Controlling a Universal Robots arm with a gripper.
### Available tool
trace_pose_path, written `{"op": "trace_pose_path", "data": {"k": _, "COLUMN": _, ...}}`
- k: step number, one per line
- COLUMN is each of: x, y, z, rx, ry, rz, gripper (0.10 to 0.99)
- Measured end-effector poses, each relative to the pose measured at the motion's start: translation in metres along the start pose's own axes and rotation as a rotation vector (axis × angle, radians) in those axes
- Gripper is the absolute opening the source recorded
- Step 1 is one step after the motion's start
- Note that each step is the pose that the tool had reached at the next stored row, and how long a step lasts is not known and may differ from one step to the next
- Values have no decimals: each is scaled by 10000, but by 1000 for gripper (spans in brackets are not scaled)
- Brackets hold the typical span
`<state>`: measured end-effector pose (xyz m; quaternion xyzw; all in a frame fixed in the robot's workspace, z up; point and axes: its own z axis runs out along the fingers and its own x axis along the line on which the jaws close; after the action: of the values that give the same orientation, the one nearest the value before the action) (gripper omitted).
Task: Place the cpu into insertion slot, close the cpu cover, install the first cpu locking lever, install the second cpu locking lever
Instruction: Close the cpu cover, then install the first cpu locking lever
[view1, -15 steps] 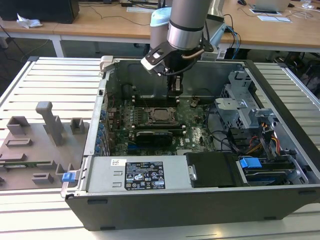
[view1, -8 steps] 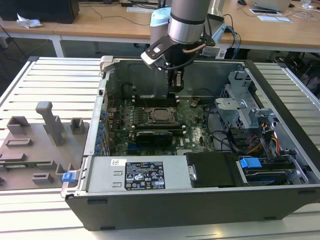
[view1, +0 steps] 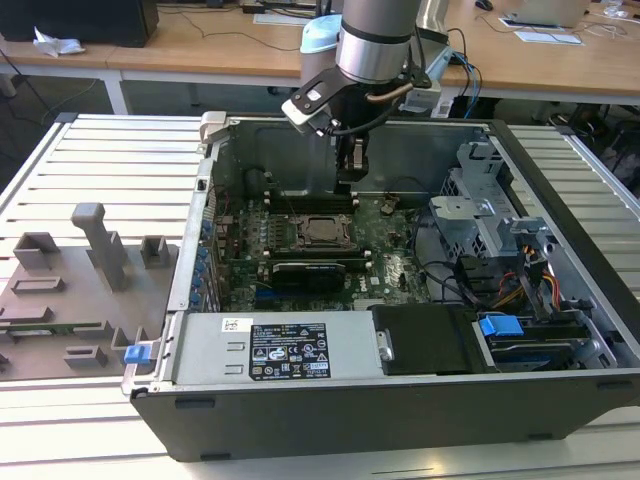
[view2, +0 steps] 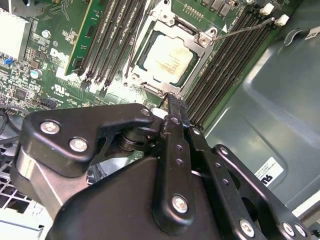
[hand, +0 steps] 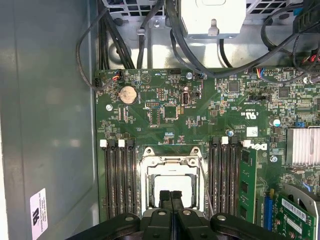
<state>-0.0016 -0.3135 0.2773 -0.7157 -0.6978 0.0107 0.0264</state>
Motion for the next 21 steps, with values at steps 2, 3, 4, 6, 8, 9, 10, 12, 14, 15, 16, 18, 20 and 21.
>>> {"op": "trace_pose_path", "data": {"k": 2, "x": 0, "y": 0, "z": 0, "rx": 0, "ry": 0, "rz": 0, "gripper": 106}}
{"op": "trace_pose_path", "data": {"k": 3, "x": 0, "y": 0, "z": -1, "rx": 0, "ry": 0, "rz": 0, "gripper": 106}}
{"op": "trace_pose_path", "data": {"k": 4, "x": 0, "y": 0, "z": -1, "rx": 0, "ry": 0, "rz": 1, "gripper": 106}}
{"op": "trace_pose_path", "data": {"k": 6, "x": 0, "y": 0, "z": -1, "rx": 0, "ry": 0, "rz": 0, "gripper": 106}}
{"op": "trace_pose_path", "data": {"k": 8, "x": 0, "y": 0, "z": -2, "rx": 11, "ry": -27, "rz": -494, "gripper": 106}}
{"op": "trace_pose_path", "data": {"k": 9, "x": 0, "y": 0, "z": -2, "rx": 19, "ry": -46, "rz": -854, "gripper": 106}}
{"op": "trace_pose_path", "data": {"k": 10, "x": 0, "y": 0, "z": -1, "rx": 27, "ry": -67, "rz": -1271, "gripper": 106}}
{"op": "trace_pose_path", "data": {"k": 12, "x": 0, "y": 0, "z": -2, "rx": 43, "ry": -105, "rz": -1978, "gripper": 106}}
{"op": "trace_pose_path", "data": {"k": 14, "x": 0, "y": 0, "z": -1, "rx": 66, "ry": -164, "rz": -3098, "gripper": 106}}
{"op": "trace_pose_path", "data": {"k": 15, "x": 0, "y": 0, "z": -2, "rx": 72, "ry": -175, "rz": -3309, "gripper": 106}}
{"op": "trace_pose_path", "data": {"k": 16, "x": 0, "y": 0, "z": -2, "rx": 75, "ry": -183, "rz": -3460, "gripper": 106}}
{"op": "trace_pose_path", "data": {"k": 18, "x": 0, "y": 0, "z": -1, "rx": 87, "ry": -215, "rz": -4070, "gripper": 106}}
{"op": "trace_pose_path", "data": {"k": 20, "x": 0, "y": 0, "z": -2, "rx": 102, "ry": -250, "rz": -4731, "gripper": 106}}
{"op": "trace_pose_path", "data": {"k": 21, "x": 0, "y": 0, "z": -2, "rx": 109, "ry": -266, "rz": -5025, "gripper": 106}}
